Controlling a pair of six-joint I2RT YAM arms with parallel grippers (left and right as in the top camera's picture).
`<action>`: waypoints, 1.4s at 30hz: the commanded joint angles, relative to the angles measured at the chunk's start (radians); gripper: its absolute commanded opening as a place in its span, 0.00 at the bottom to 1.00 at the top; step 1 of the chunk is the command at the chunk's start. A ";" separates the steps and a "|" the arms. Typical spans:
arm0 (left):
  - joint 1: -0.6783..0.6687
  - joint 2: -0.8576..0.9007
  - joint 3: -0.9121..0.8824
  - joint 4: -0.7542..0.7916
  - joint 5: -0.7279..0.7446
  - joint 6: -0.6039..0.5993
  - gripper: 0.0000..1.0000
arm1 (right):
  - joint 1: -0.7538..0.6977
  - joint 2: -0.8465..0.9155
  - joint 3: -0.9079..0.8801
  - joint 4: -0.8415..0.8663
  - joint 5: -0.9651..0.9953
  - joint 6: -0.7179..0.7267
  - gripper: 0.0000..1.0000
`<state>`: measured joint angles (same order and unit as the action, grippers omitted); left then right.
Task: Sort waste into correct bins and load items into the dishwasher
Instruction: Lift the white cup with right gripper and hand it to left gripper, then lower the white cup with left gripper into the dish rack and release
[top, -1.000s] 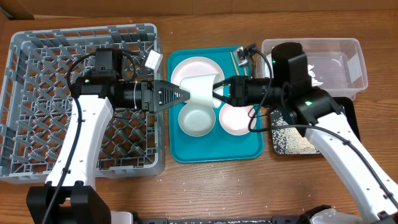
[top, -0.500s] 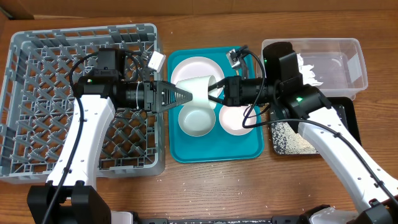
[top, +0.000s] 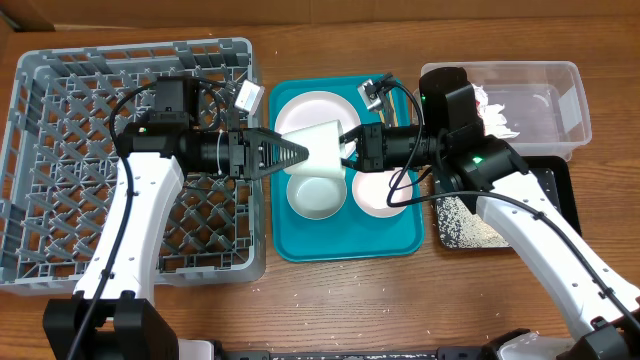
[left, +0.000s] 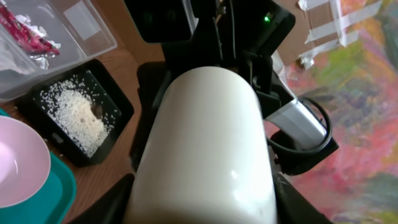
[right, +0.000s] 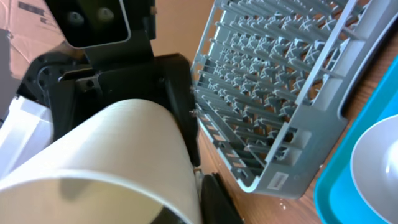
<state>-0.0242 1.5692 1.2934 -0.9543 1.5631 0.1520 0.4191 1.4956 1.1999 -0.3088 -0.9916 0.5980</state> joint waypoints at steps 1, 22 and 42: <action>-0.009 -0.003 0.009 -0.002 -0.011 0.005 0.31 | 0.006 0.004 -0.004 0.005 0.024 0.005 0.33; 0.007 -0.129 0.372 -0.357 -1.094 -0.196 0.25 | -0.100 0.003 -0.004 -0.320 0.430 -0.079 1.00; -0.076 -0.266 -0.016 -0.545 -1.552 -0.579 0.22 | -0.100 0.004 -0.004 -0.412 0.513 -0.079 1.00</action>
<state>-0.0971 1.3136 1.3525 -1.5455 0.0456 -0.3759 0.3199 1.5085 1.1843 -0.7197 -0.4896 0.5259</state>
